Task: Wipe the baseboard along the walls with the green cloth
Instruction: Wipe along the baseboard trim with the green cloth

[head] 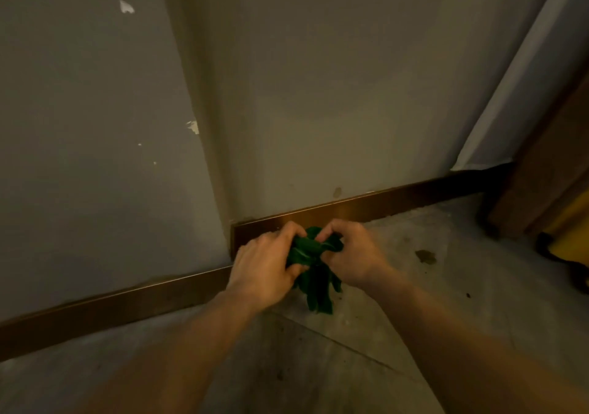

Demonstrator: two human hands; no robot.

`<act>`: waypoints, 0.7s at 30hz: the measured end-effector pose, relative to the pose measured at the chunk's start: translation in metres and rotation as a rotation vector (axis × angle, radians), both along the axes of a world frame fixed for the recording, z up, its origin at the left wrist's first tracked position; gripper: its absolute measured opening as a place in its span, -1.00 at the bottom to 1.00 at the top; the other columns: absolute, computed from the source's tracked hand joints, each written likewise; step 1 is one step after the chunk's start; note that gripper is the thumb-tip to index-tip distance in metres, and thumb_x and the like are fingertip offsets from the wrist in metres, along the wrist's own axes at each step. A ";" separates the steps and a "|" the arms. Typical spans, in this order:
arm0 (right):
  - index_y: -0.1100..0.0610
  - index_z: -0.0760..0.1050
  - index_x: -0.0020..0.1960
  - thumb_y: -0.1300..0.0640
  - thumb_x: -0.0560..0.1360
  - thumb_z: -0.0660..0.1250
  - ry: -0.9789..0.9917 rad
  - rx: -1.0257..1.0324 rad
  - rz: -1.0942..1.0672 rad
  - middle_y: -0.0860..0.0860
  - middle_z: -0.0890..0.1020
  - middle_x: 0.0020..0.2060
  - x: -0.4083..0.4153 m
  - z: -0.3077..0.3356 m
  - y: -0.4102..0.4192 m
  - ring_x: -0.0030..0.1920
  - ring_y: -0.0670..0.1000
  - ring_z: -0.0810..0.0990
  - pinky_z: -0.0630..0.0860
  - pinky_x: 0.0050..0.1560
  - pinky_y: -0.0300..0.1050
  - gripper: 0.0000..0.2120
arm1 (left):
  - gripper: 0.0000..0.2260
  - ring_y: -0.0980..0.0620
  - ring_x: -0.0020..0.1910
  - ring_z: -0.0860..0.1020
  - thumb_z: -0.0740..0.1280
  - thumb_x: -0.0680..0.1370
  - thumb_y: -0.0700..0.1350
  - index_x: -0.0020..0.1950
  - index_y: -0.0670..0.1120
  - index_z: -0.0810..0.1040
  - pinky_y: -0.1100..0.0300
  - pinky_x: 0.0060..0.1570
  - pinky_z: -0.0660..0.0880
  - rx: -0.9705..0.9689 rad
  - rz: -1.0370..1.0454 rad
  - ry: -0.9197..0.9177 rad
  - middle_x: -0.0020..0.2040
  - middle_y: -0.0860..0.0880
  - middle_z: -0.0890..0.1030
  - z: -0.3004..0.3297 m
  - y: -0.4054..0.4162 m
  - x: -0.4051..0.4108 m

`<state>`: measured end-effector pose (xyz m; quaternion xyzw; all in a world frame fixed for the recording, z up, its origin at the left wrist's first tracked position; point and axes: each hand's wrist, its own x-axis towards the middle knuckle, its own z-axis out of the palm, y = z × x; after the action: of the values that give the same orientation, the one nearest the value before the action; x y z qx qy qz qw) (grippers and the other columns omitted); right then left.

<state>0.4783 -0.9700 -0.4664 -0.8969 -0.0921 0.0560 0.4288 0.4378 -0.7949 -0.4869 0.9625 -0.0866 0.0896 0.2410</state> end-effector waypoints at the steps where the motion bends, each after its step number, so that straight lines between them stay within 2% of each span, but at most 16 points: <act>1: -0.05 0.54 -0.18 0.31 0.43 0.39 0.029 0.035 -0.034 -0.05 0.62 -0.16 0.002 -0.003 0.001 -0.16 -0.06 0.64 0.60 -0.23 -0.19 -0.75 | -0.54 0.07 0.00 0.61 0.51 0.50 0.01 0.23 0.26 0.31 -0.04 0.02 0.59 -0.043 0.012 0.001 0.04 0.16 0.60 -0.006 -0.002 0.004; 4: -0.06 0.59 -0.12 0.20 0.43 0.42 0.096 0.122 -0.093 -0.12 0.63 -0.18 0.008 -0.008 0.008 -0.21 -0.16 0.64 0.52 -0.32 -0.35 -0.84 | -0.51 0.07 0.07 0.63 0.52 0.50 -0.04 0.23 0.29 0.31 0.04 0.06 0.56 -0.169 0.056 -0.002 0.09 0.14 0.64 -0.025 -0.003 0.019; 6: -0.06 0.61 -0.06 0.14 0.43 0.45 0.139 0.158 -0.091 -0.12 0.65 -0.16 0.009 -0.009 0.011 -0.18 -0.18 0.64 0.57 -0.24 -0.30 -0.86 | -0.51 0.10 0.10 0.63 0.52 0.50 -0.03 0.24 0.29 0.31 0.10 0.05 0.49 -0.230 0.073 0.002 0.12 0.15 0.64 -0.035 -0.003 0.026; 8: -0.05 0.59 -0.01 0.09 0.39 0.51 0.169 0.163 -0.091 -0.11 0.65 -0.14 0.006 -0.010 0.016 -0.17 -0.18 0.65 0.60 -0.19 -0.24 -0.80 | -0.51 0.09 0.09 0.63 0.50 0.50 -0.03 0.24 0.29 0.30 0.14 0.00 0.44 -0.240 0.073 0.003 0.11 0.14 0.64 -0.041 -0.002 0.032; 12: -0.09 0.48 0.02 -0.05 0.24 0.63 0.136 0.075 -0.125 -0.07 0.63 -0.10 0.004 -0.015 0.027 -0.12 -0.07 0.64 0.55 -0.24 -0.20 -0.55 | -0.50 0.03 0.05 0.64 0.48 0.47 -0.09 0.24 0.28 0.32 0.12 -0.08 0.45 -0.254 0.097 0.013 0.09 0.10 0.64 -0.048 -0.004 0.038; 17: -0.11 0.42 -0.03 0.03 0.27 0.60 0.079 0.010 -0.130 -0.07 0.60 -0.09 0.018 -0.031 0.033 -0.11 -0.11 0.60 0.60 -0.22 -0.20 -0.58 | -0.49 0.01 0.10 0.62 0.49 0.47 -0.09 0.31 0.23 0.36 0.08 0.01 0.51 -0.300 0.122 0.026 0.16 0.08 0.63 -0.059 -0.008 0.039; 21: -0.14 0.40 -0.06 0.14 0.32 0.52 0.013 -0.063 -0.076 -0.09 0.56 -0.10 0.028 -0.046 0.041 -0.11 -0.11 0.57 0.52 -0.29 -0.28 -0.64 | -0.43 0.03 0.09 0.63 0.52 0.45 -0.05 0.32 0.23 0.29 0.06 0.01 0.57 -0.282 0.148 0.009 0.17 0.08 0.62 -0.071 -0.003 0.039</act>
<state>0.5060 -0.9286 -0.5120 -0.9125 -0.0532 0.0483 0.4028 0.4768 -0.7975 -0.5576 0.9233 -0.0011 0.1137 0.3668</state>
